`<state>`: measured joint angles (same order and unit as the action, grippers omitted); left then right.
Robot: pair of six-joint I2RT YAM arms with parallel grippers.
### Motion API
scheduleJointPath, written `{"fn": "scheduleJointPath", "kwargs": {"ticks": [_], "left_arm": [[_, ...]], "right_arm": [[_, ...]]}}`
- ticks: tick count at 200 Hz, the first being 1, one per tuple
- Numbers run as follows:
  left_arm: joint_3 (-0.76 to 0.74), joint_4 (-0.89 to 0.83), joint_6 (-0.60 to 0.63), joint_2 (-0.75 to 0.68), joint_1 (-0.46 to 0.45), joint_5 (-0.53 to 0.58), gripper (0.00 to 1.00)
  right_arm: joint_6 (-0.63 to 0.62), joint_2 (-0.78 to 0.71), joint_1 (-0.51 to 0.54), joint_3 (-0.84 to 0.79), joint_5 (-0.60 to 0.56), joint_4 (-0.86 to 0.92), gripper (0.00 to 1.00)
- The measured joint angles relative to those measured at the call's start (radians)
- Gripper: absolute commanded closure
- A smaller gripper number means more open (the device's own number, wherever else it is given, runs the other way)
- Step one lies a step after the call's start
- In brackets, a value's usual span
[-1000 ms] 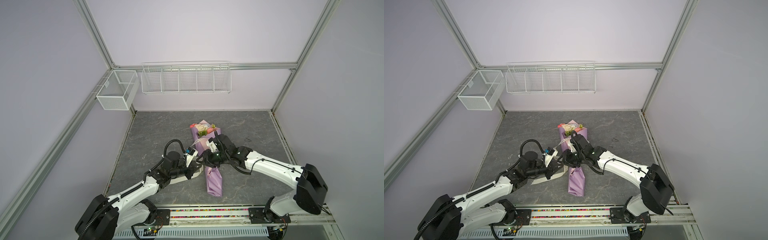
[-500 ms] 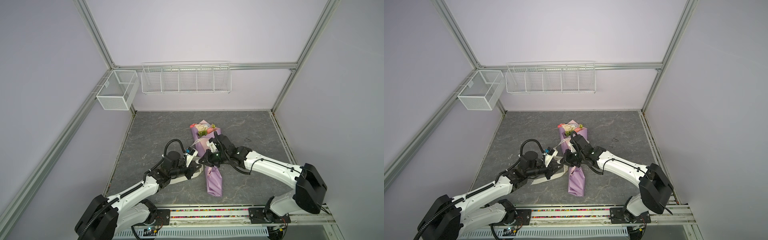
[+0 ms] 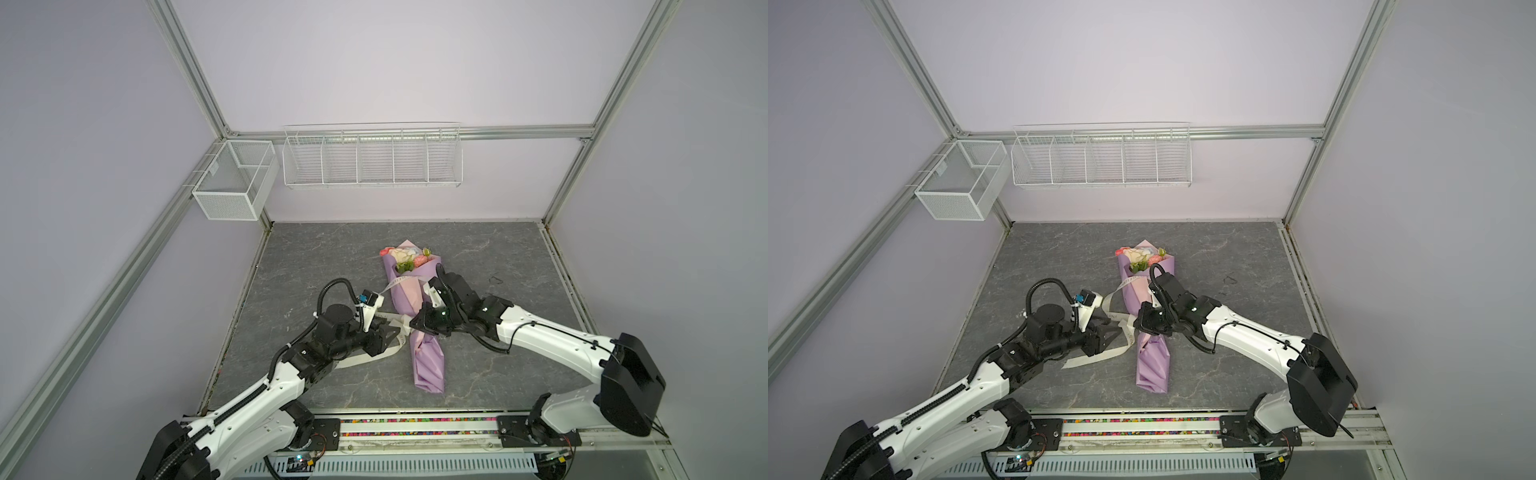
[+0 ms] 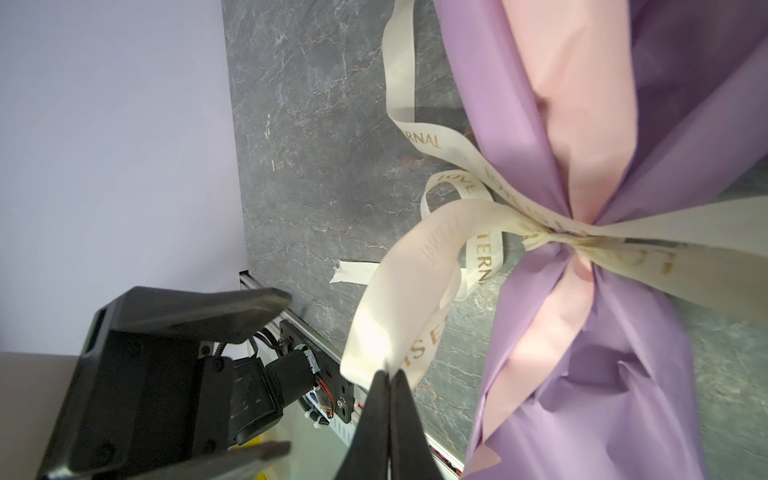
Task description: Tie the bouquet of fake flowers
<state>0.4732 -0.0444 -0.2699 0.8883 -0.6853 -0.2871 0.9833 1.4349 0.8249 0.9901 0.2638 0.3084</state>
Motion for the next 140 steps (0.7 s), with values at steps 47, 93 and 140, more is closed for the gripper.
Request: {"fn": "scheduleJointPath", "kwargs": {"ticks": [47,93,140], "left_arm": [[0.09,-0.11,-0.222,0.174,0.192,0.087,0.37],[0.377,-0.266,-0.262,0.547,0.216,0.145,0.42],[0.562,-0.36,-0.121,0.782,0.217,0.159,0.48]], "right_arm": [[-0.022,-0.003,-0.006,-0.003,-0.002,0.003,0.93],[-0.045,-0.002,-0.009,-0.001,0.007,0.011,0.93],[-0.056,-0.001,-0.013,0.01,0.019,0.018,0.93]]}}
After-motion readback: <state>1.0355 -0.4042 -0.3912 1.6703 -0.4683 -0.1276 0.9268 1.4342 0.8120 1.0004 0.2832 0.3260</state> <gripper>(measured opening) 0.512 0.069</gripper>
